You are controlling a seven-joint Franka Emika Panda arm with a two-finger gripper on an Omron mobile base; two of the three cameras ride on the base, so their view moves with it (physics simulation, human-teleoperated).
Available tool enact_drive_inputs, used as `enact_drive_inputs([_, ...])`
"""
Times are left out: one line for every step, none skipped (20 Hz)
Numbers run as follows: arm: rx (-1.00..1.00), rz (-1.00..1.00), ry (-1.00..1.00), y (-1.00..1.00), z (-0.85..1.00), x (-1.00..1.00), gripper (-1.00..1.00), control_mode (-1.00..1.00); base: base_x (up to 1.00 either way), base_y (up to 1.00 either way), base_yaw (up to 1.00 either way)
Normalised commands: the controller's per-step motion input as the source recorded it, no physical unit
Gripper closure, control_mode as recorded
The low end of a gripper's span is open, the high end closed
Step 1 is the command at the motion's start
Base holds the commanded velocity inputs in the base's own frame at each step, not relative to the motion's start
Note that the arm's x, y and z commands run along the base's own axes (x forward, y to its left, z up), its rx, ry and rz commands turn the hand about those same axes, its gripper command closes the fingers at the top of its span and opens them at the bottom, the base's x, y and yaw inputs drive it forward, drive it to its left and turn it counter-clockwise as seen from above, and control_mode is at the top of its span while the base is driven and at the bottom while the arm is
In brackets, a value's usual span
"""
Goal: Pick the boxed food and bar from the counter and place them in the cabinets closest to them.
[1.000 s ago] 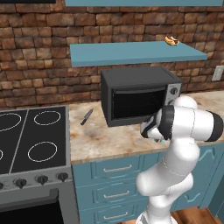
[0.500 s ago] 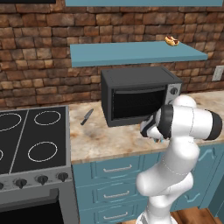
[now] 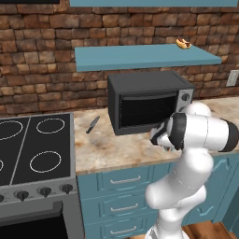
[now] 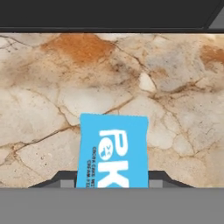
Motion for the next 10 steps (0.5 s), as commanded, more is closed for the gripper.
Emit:
enact_drive_inputs([0.04, 0.00, -0.03, -0.04, 0.45, -0.01, 1.00, -1.00, 0.00, 0.00, 0.00])
enact_drive_inputs([0.04, 0.00, -0.03, -0.04, 0.49, -0.03, 1.00, -1.00, 0.00, 0.00, 0.00])
enact_drive_inputs([0.04, 0.00, -0.03, -0.03, 0.54, -0.03, 1.00, -1.00, 0.00, 0.00, 0.00])
enact_drive_inputs([0.02, 0.00, -0.03, 0.00, 0.55, -0.04, 1.00, -1.00, 0.00, 0.00, 0.00])
enact_drive_inputs([0.02, 0.00, -0.01, 0.00, 0.56, -0.07, 1.00, -1.00, 0.00, 0.00, 0.00])
enact_drive_inputs([0.01, 0.00, 0.00, 0.00, 0.60, -0.09, 1.00, -1.00, 0.00, 0.00, 0.00])
enact_drive_inputs([0.01, 0.00, 0.00, 0.00, 0.61, -0.10, 1.00, -1.00, 0.00, 0.00, 0.00])
enact_drive_inputs([0.00, 0.00, 0.00, 0.00, 0.63, -0.12, 1.00, -1.00, 0.00, 0.00, 0.00])
enact_drive_inputs([0.00, 0.00, 0.00, 0.00, 0.65, -0.13, 1.00, -1.00, 0.00, 0.00, 0.00])
enact_drive_inputs([0.00, 0.00, 0.00, 0.00, 0.64, -0.19, 1.00, -1.00, 0.00, 0.00, 0.00])
